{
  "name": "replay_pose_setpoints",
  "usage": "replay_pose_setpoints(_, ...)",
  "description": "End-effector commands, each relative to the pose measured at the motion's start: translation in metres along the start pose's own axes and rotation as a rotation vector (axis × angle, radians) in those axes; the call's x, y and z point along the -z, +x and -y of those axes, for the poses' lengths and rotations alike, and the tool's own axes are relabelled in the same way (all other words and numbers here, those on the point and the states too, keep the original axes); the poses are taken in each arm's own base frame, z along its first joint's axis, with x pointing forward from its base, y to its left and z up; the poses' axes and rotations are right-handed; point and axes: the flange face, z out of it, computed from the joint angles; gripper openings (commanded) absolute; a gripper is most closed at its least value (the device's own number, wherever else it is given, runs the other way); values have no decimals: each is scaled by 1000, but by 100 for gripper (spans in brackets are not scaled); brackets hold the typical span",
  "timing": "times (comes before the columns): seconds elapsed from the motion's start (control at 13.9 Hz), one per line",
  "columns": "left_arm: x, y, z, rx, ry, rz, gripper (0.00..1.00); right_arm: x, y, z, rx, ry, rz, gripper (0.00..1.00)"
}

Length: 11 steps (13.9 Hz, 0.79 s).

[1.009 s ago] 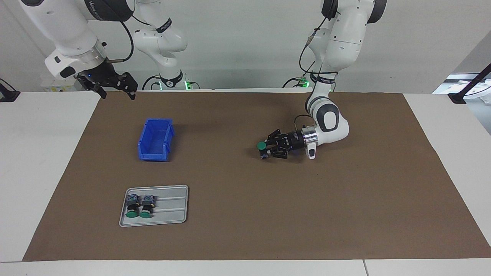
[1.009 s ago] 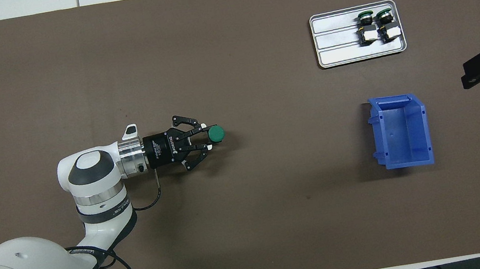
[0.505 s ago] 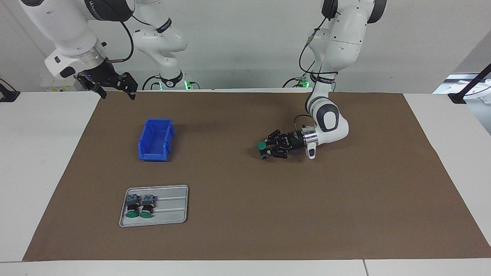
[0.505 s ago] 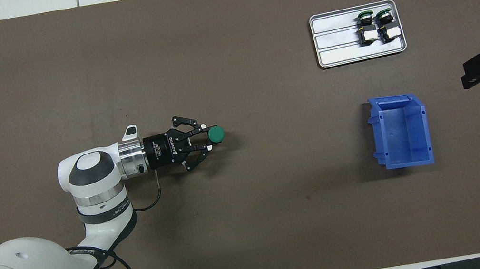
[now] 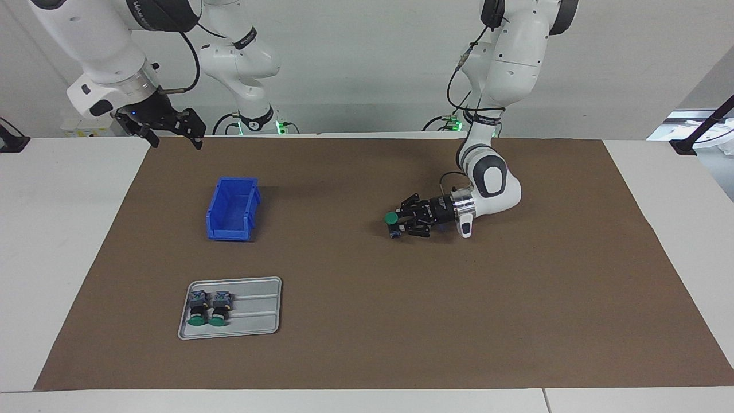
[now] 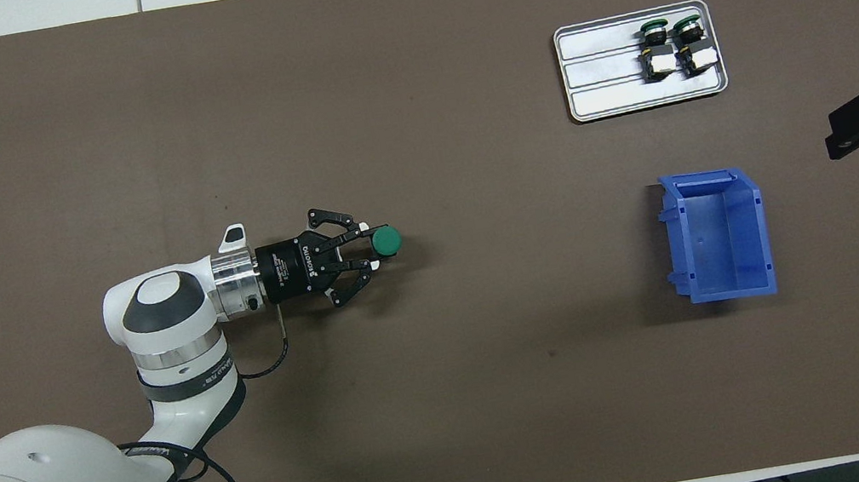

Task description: Place and press button with both arms

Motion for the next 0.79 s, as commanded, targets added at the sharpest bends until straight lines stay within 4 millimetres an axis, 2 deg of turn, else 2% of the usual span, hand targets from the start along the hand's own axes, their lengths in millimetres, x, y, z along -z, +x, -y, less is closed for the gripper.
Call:
replay_pose_setpoints(0.0, -4, 2, 8, -7, -10, -3, 26, -1, -6, -2, 17, 2, 5, 99)
replay_pose_setpoints(0.72, -3, 2, 8, -31, -14, -7, 36, -1, -6, -2, 17, 2, 5, 99)
